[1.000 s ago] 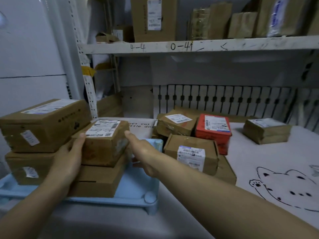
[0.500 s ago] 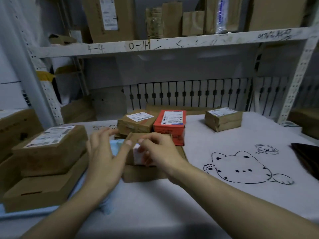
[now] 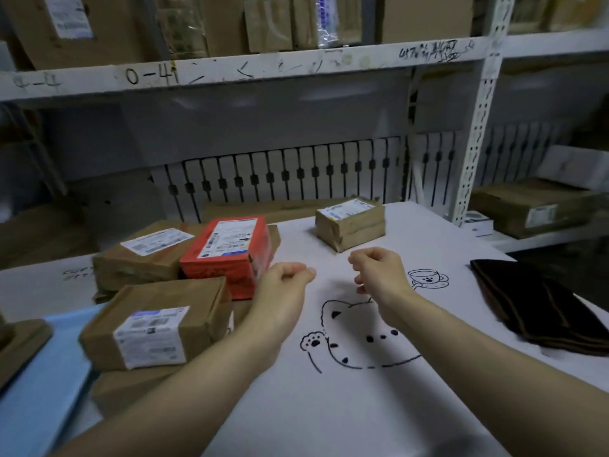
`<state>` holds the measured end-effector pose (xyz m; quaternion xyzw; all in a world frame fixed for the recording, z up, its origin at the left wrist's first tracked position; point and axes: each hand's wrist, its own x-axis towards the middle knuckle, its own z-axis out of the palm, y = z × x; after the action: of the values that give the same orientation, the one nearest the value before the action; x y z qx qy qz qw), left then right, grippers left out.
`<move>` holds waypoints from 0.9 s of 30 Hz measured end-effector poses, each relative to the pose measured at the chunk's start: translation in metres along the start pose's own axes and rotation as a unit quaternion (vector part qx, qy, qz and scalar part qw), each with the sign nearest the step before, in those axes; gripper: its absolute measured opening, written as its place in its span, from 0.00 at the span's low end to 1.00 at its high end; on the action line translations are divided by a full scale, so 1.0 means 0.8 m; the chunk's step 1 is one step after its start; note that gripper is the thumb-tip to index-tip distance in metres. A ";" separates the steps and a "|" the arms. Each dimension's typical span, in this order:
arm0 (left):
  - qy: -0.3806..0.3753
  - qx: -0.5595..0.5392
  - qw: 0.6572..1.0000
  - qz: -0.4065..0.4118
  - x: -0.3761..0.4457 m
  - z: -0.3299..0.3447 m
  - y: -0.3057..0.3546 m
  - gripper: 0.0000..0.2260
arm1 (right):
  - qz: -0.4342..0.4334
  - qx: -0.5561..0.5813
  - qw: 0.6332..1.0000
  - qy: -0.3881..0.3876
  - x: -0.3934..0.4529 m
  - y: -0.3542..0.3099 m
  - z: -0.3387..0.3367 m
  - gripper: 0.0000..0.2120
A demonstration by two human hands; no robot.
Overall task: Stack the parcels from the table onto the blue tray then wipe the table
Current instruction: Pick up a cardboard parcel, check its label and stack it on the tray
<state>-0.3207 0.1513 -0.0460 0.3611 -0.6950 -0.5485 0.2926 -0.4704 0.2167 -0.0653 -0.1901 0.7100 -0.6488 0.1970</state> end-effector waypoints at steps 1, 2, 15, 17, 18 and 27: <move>0.002 -0.007 1.000 -0.020 0.019 0.015 -0.002 0.06 | 0.001 -0.010 1.000 0.016 0.024 0.005 -0.007 0.06; 0.004 -0.013 0.999 -0.041 0.036 0.027 -0.003 0.08 | 0.002 -0.017 0.999 0.032 0.047 0.009 -0.013 0.08; 0.042 -0.104 0.983 -0.146 0.197 0.137 -0.010 0.12 | 0.025 -0.007 0.998 0.062 0.244 0.016 -0.020 0.40; 0.027 -0.117 0.984 -0.133 0.202 0.148 -0.008 0.16 | 0.028 -0.006 0.999 0.039 0.251 0.017 -0.015 0.41; 0.021 -0.123 0.984 -0.131 0.204 0.152 -0.007 0.18 | 0.020 -0.012 0.999 0.036 0.252 0.017 -0.012 0.41; 0.112 -0.121 0.978 -0.127 0.172 0.127 -0.020 0.24 | 0.032 -0.062 0.997 0.013 0.175 0.022 -0.012 0.15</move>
<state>-0.4776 0.0922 -0.0833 0.4674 -0.5347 -0.6176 0.3381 -0.5945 0.1529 -0.0868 -0.1708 0.7571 -0.5994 0.1960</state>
